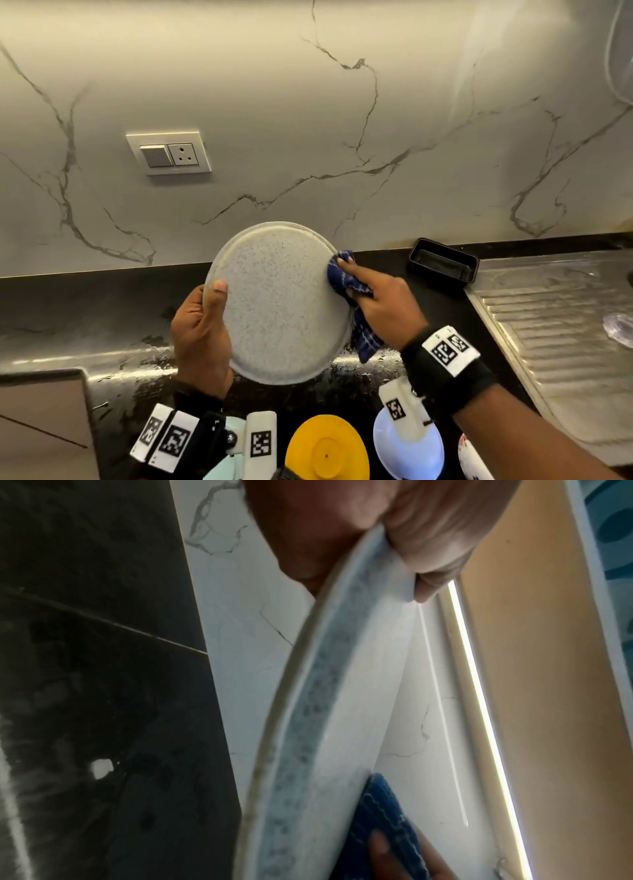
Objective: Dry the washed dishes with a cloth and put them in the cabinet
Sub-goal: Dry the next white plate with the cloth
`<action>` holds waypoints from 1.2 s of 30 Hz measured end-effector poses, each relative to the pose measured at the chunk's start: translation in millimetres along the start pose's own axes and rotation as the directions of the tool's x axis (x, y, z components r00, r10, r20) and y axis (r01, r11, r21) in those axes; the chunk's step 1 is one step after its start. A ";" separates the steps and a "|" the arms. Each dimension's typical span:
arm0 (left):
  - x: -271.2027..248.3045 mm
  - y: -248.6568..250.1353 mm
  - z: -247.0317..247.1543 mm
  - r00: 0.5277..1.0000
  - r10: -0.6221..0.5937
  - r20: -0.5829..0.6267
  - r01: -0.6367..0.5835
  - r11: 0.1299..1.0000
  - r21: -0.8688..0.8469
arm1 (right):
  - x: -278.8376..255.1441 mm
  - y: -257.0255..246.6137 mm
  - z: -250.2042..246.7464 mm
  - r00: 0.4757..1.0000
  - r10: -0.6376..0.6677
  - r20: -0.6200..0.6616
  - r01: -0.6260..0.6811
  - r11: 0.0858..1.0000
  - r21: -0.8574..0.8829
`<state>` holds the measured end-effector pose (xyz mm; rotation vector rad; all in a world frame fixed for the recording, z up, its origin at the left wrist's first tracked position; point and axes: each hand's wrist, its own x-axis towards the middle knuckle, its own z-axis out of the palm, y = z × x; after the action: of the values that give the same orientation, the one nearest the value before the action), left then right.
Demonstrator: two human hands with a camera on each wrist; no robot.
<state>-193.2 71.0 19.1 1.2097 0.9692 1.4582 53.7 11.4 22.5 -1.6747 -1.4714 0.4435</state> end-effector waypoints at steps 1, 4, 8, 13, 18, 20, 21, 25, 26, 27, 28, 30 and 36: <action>-1.6 -3.2 0.4 1.000 -0.016 0.023 0.016 1.000 0.014 | -4.0 1.6 0.7 1.000 0.025 -0.008 -0.025 1.000 -0.011; -7.0 -8.0 4.5 0.986 -0.030 0.162 0.016 0.996 0.084 | 3.0 -2.6 -2.7 1.000 0.023 -0.015 -0.023 0.999 -0.039; -13.2 -13.0 18.9 0.957 -0.013 0.289 -0.045 0.981 0.191 | 27.9 -36.3 -3.2 0.983 -0.166 0.075 0.174 0.979 -0.109; -8.0 5.9 32.8 0.953 -0.223 0.206 0.262 0.947 -0.188 | 17.3 -79.6 30.7 0.814 -0.442 0.376 0.528 0.833 -0.164; 3.7 10.1 24.3 0.890 -0.386 0.241 0.443 0.858 -0.260 | -11.7 -58.6 53.3 0.682 -0.531 0.503 0.692 0.691 -0.209; 2.3 5.8 24.0 0.902 -0.398 0.168 0.429 0.873 -0.232 | -24.8 -41.4 50.4 0.639 -0.564 0.523 0.737 0.645 -0.205; 1.5 4.1 24.6 0.900 -0.412 0.142 0.435 0.868 -0.239 | -31.7 -31.8 47.9 0.620 -0.583 0.525 0.756 0.622 -0.201; 5.7 0.2 25.1 0.896 -0.440 0.063 0.442 0.866 -0.236 | -48.8 8.5 22.1 0.579 -0.631 0.516 0.803 0.549 -0.230; 8.4 -1.3 24.6 0.892 -0.447 0.064 0.450 0.865 -0.224 | -49.6 19.0 12.7 0.577 -0.630 0.520 0.806 0.540 -0.241; 10.8 -1.4 25.5 0.884 -0.461 0.073 0.466 0.859 -0.212 | -50.1 29.6 2.6 0.575 -0.625 0.528 0.809 0.533 -0.250; 13.1 -2.6 25.4 0.871 -0.482 0.090 0.490 0.847 -0.205 | -49.8 40.4 -8.1 0.573 -0.620 0.535 0.810 0.527 -0.258; 16.9 -6.4 26.6 0.832 -0.537 0.140 0.555 0.804 -0.214 | -48.8 61.6 -28.8 0.588 -0.616 0.523 0.800 0.537 -0.267; 15.6 -26.4 48.6 0.743 -0.635 0.211 0.669 0.711 -0.215 | -30.1 105.5 -80.5 0.720 -0.563 0.406 0.675 0.704 -0.221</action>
<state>-141.1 91.6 6.3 0.6260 0.9390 0.8881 172.2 -40.5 -19.6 -1.2552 -2.3613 0.0458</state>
